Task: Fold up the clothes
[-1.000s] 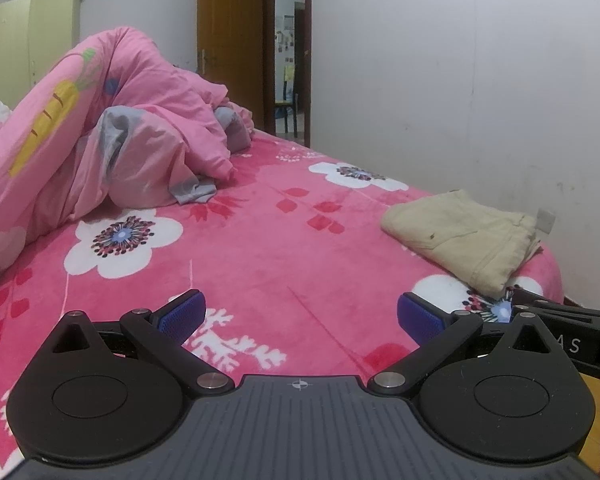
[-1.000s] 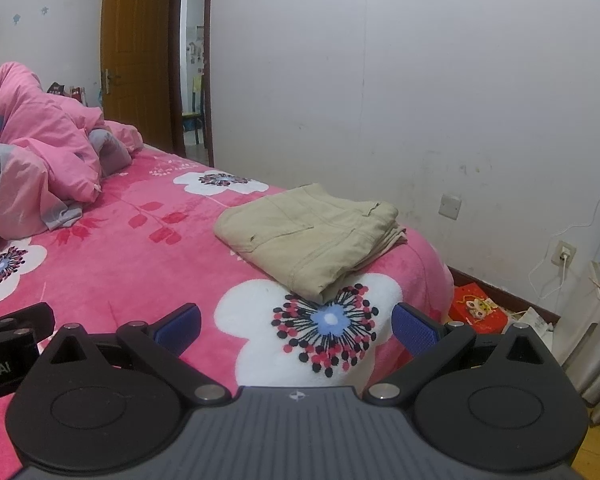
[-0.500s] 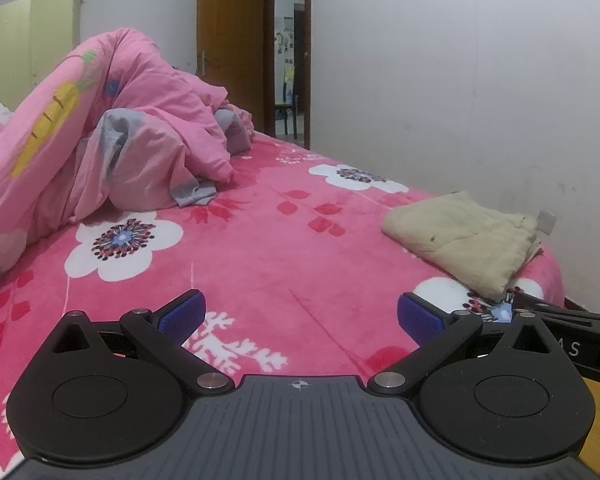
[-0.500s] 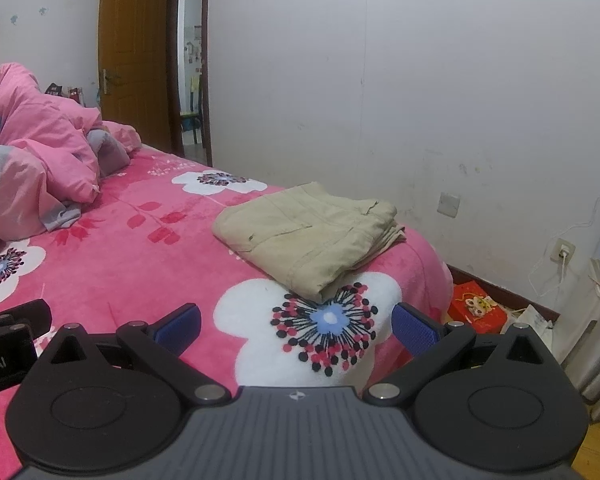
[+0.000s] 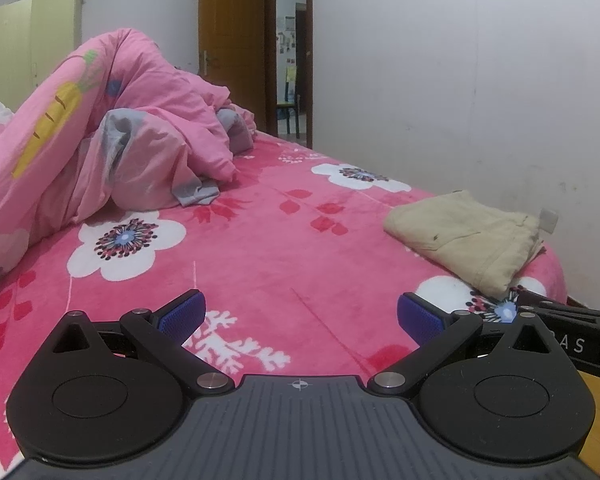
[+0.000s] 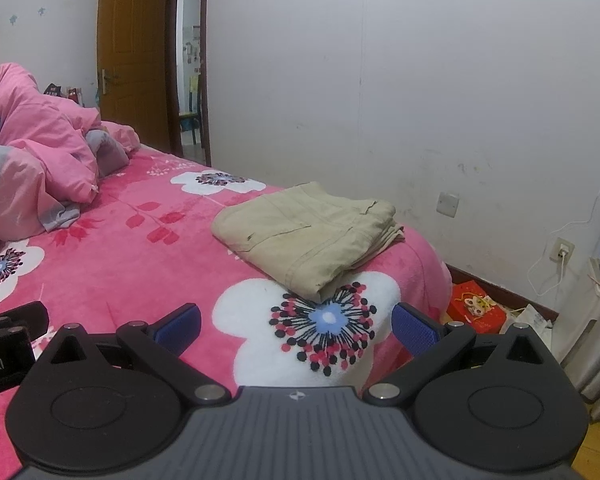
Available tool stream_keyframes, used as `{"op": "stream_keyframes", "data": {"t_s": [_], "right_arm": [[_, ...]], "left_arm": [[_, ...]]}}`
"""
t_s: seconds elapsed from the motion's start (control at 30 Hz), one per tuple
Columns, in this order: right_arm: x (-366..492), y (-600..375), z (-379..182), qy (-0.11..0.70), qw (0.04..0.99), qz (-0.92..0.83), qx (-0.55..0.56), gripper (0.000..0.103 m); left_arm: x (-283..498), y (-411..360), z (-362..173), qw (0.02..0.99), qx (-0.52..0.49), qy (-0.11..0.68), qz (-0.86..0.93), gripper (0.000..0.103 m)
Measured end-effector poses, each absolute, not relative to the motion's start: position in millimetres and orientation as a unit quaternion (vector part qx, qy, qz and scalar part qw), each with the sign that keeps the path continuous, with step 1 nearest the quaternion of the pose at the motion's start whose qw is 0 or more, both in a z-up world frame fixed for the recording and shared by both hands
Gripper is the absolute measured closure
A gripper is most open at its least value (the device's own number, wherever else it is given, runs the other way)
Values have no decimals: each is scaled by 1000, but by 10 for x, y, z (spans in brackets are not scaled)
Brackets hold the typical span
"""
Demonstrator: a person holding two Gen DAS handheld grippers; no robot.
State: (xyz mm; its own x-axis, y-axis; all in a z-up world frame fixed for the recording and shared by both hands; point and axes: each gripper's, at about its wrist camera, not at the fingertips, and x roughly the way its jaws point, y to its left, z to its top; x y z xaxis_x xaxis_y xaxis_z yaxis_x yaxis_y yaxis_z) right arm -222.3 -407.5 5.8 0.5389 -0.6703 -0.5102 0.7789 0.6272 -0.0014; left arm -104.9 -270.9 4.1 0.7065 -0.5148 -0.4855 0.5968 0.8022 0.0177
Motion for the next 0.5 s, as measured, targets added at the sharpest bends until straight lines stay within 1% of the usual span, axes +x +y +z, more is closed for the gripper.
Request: {"op": "stream_keyframes", "data": {"t_s": [0.5], "right_arm": [[-2234,-4094,45,240,870,-416,115,0]], "left_arm": [[-1040,-2714,40,920,86,236,-302,0]]}}
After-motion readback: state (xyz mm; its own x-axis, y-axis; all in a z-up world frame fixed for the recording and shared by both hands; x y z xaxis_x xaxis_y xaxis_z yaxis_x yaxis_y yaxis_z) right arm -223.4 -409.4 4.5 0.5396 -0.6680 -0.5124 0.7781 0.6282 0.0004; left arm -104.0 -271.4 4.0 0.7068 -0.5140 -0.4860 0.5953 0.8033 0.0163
